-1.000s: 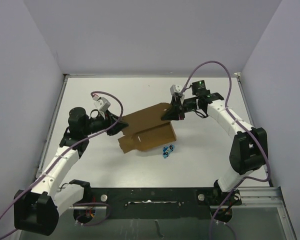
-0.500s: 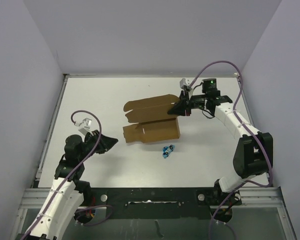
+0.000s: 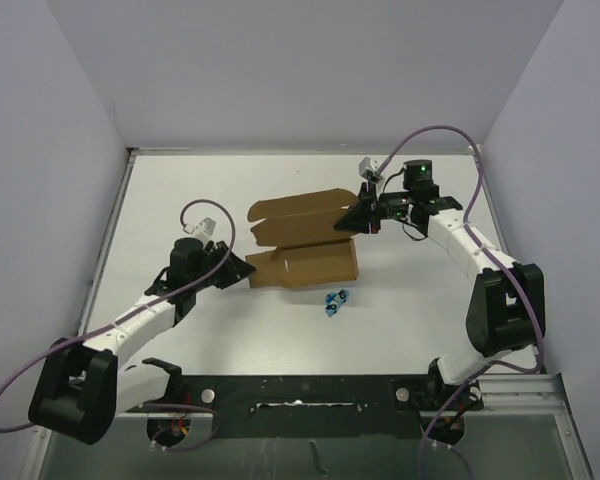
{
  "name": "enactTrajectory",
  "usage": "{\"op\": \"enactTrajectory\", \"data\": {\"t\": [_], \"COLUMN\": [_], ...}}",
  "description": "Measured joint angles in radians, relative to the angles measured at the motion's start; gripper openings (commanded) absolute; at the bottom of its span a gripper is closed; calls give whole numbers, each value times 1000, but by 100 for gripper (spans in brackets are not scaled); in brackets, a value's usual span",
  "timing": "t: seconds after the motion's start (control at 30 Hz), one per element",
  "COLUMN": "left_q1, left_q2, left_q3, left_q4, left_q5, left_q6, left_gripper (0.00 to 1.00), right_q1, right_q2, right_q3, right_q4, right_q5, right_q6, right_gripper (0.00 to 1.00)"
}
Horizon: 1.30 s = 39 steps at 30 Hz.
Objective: Fold the paper box
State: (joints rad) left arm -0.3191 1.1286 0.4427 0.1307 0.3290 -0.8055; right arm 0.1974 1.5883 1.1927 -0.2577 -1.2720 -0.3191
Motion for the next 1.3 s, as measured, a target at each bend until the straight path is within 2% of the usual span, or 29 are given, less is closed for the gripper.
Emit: {"op": "enactTrajectory", "data": {"t": [0.17,0.3,0.53,1.0,1.3], "left_q1": [-37,-86,-153,-268,-284], "left_q2": [75,144,228,316,383], "left_q3": [19,15,8,-33,-9], "left_q4": [142,275,460,607,633], "left_q5": [-103,-215,-293,-373,-404], "left_q6": [-20,-52,-71,-154,-171], "left_gripper": [0,0,0,0,0], "right_q1": [0,0,0,11,14], "right_q2": [0,0,0,0,1], "right_q3": [0,0,0,-63,-90], "right_q4": [14,19,22,101,149], "right_q5": [0,2,9,79,97], "right_q6": [15,18,22,90,122], "right_gripper": [0,0,0,0,0]}}
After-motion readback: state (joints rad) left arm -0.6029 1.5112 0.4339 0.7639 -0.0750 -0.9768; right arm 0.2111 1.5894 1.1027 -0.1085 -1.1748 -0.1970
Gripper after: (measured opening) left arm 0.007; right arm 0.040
